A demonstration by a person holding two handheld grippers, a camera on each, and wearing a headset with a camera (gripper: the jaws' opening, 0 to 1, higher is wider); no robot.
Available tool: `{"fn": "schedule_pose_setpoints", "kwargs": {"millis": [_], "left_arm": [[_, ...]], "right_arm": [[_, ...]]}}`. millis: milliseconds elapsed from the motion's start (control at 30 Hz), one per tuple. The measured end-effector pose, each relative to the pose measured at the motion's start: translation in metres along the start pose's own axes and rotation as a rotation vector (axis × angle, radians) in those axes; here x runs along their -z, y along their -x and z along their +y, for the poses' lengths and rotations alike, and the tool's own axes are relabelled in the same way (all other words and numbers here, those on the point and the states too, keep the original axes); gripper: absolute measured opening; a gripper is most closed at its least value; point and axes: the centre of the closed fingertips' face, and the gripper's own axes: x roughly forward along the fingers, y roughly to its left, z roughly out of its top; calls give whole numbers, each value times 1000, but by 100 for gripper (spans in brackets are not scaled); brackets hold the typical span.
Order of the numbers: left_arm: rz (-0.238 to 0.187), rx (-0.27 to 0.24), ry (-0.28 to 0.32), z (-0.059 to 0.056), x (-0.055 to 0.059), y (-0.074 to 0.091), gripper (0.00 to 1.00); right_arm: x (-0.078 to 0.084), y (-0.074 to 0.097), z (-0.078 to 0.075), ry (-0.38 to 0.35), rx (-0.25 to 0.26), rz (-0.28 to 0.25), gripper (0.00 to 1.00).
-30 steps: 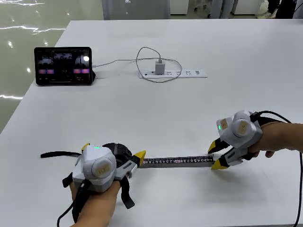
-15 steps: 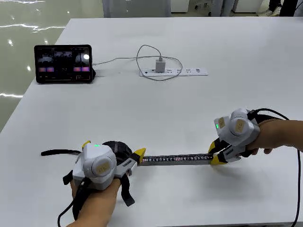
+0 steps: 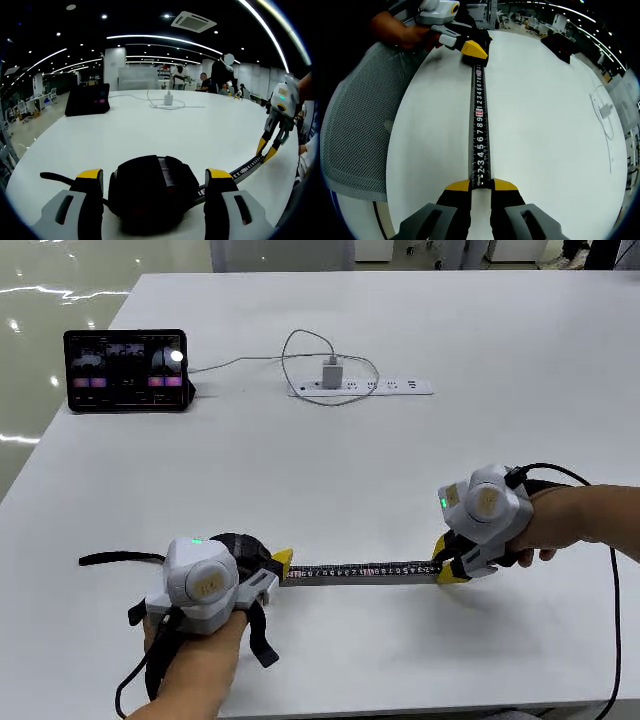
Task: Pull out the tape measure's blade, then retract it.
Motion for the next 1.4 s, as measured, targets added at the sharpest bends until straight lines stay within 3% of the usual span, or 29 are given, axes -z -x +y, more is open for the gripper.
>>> {"fn": "schedule_pose_setpoints", "kwargs": {"millis": [267, 467, 567, 767, 800, 1033, 1333, 1400], "left_arm": [[14, -18, 4, 3, 0, 3, 68], [26, -19, 29, 3, 1, 3, 67], [44, -15, 45, 4, 5, 3, 67], [66, -3, 33, 4, 6, 2, 66], [65, 0, 13, 5, 5, 2, 65], [61, 3, 30, 4, 5, 3, 66], [60, 9, 31, 3, 6, 3, 66], [60, 9, 31, 3, 7, 3, 66]], "right_arm": [[1, -1, 0, -30, 20, 55, 11], [3, -2, 1, -7, 13, 51, 12], [2, -2, 0, -35, 24, 49, 12], [1, -1, 1, -44, 18, 35, 11], [0, -2, 1, -48, 17, 36, 10], [-2, -2, 1, -46, 19, 79, 11], [-3, -3, 0, -64, 19, 85, 11], [-3, -3, -1, -102, 22, 80, 11]]}}
